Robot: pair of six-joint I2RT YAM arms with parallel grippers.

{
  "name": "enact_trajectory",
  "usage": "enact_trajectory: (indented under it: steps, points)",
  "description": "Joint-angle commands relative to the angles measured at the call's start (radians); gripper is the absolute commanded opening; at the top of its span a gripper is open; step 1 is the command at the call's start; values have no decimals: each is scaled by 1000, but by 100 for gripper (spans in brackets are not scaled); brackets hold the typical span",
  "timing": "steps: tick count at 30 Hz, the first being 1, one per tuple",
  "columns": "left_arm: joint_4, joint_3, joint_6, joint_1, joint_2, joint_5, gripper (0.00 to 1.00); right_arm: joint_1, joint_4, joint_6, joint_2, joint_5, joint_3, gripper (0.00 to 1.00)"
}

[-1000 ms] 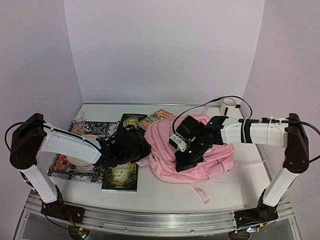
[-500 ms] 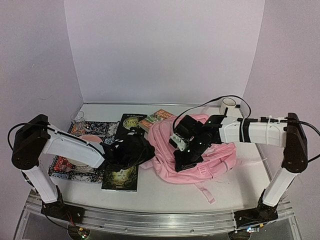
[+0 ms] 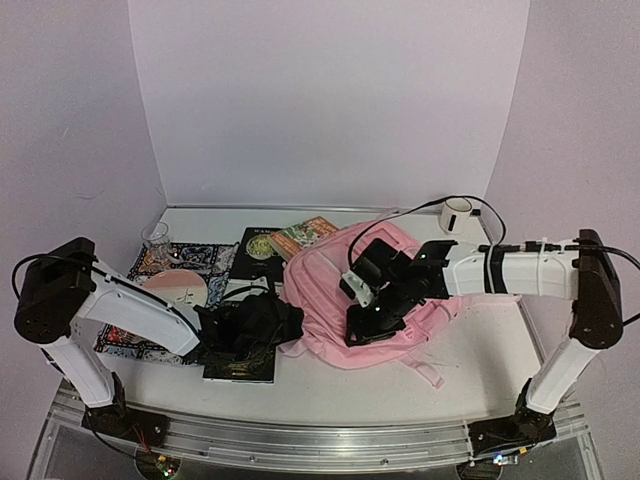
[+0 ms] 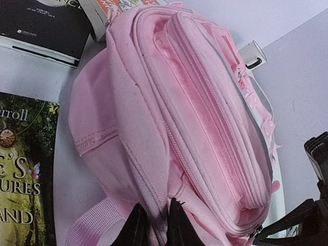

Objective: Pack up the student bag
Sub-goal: Unzip the upper front pocket of the student bag.

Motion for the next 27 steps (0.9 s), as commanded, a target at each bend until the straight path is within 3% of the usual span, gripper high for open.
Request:
enact_trajectory:
  steps: [1,8,14,20,27]
  points:
    - [53,5,128,-38,-59,-55,22,-17,167,0,-75,102,-8,34]
    - [-49,14,214,-39,-113,-93,46,-21,141,-22,-167,193,-43,46]
    - [-254,68,228,-40,-161,-145,62,-42,118,-50,-241,235,-101,56]
    - [-292,103,246,-55,-187,-75,66,-105,121,-38,-294,281,-195,63]
    - [-290,231,206,-118,-57,52,65,-235,247,8,-324,223,-311,66]
